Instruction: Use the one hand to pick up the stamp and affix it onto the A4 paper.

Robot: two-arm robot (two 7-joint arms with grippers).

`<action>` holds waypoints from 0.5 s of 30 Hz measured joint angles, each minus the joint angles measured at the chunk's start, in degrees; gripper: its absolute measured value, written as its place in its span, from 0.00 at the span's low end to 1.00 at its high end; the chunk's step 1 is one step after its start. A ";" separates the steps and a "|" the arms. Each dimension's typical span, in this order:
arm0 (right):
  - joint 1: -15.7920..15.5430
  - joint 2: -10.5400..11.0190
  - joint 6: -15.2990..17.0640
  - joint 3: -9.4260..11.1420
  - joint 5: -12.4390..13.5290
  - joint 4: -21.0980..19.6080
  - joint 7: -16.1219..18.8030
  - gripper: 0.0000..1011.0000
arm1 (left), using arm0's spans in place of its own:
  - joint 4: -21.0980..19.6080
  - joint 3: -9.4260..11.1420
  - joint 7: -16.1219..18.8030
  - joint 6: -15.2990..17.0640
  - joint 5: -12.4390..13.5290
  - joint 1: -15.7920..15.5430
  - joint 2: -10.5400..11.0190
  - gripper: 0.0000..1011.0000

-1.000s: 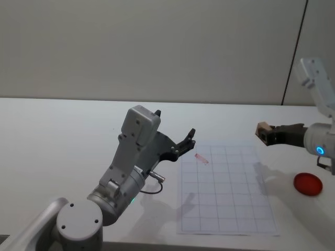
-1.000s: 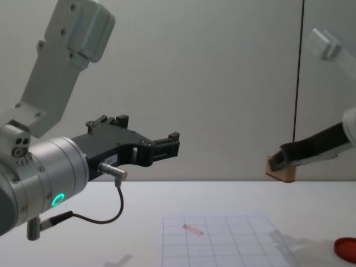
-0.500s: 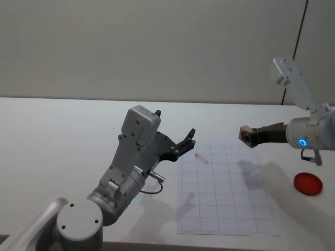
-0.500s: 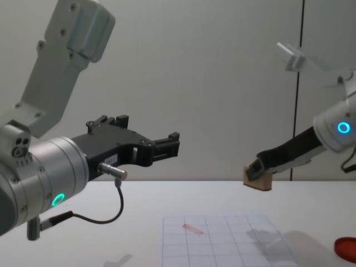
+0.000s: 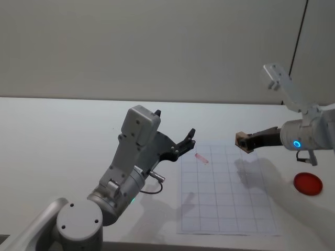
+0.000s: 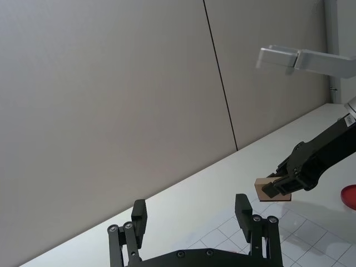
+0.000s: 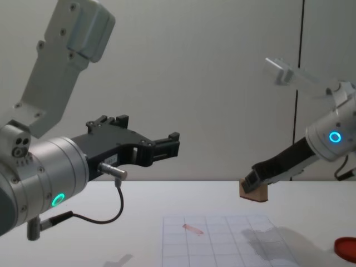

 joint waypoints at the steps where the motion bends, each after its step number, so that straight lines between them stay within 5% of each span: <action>1: 0.12 -0.02 -0.08 -0.09 -0.17 0.26 0.15 0.21 | 0.00 0.00 0.00 0.00 0.00 0.00 0.00 0.99; 15: 2.51 -0.80 -0.97 -1.40 -2.78 4.23 2.99 0.21 | 0.00 0.00 0.00 0.00 0.00 0.00 0.00 0.99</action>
